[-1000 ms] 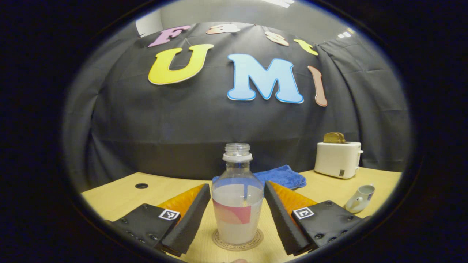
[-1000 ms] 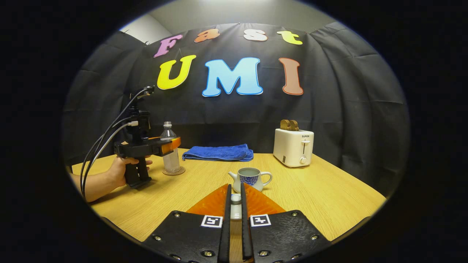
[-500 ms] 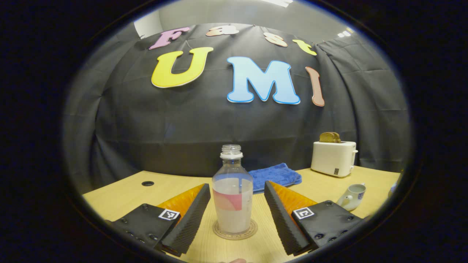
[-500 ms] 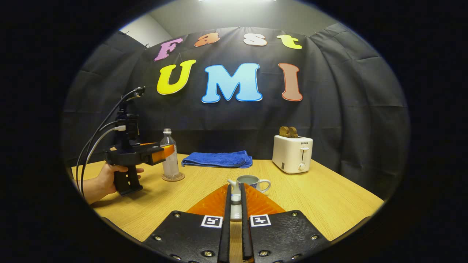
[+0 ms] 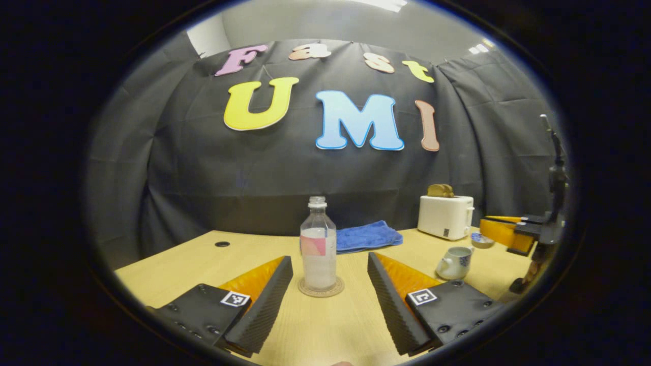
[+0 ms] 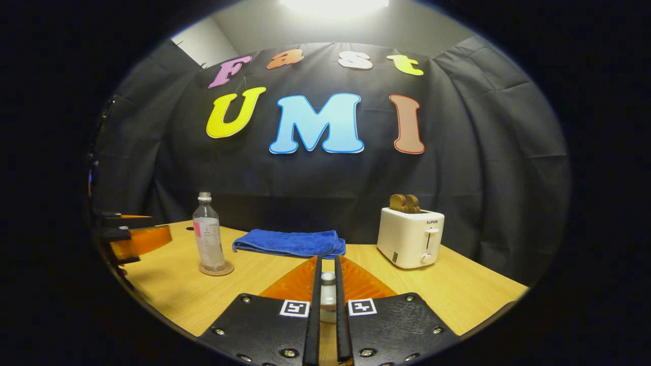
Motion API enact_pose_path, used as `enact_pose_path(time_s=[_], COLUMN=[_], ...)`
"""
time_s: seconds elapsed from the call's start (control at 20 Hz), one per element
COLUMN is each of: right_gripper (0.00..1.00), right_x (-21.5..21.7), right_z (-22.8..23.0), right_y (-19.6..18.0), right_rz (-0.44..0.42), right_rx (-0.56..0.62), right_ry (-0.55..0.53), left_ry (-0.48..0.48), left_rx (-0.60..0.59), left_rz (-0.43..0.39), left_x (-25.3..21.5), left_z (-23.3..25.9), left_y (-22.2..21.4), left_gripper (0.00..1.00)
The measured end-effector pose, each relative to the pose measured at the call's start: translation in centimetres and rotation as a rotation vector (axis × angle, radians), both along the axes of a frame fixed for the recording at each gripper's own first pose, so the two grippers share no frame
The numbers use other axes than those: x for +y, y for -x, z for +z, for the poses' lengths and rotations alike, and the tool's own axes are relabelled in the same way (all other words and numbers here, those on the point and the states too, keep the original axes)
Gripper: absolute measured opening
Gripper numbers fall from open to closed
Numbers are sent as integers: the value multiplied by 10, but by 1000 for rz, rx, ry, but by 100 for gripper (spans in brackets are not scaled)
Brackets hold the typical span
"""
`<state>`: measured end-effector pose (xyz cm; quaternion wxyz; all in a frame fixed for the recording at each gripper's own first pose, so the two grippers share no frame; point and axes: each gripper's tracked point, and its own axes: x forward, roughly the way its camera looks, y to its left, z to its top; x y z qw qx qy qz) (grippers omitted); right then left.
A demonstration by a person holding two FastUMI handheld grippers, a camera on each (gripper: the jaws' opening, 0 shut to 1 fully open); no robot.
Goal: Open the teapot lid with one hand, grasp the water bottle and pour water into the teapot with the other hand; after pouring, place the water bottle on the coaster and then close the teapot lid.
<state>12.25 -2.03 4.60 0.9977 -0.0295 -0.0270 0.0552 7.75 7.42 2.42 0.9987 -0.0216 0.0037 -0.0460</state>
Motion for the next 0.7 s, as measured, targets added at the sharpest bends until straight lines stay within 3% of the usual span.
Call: enact_pose_path(time_s=[0.25,0.7], right_gripper=[13,13], right_x=[-3,-8], right_z=[-17,-35], right_y=[-43,-52], right_rz=[-20,-40], right_rx=[57,99], right_ry=[-41,-52], left_ry=[5,12], left_rx=[18,14], left_rz=[16,39], left_x=[-2,7], left_z=[-7,-1], left_y=[29,32], left_gripper=[100,100])
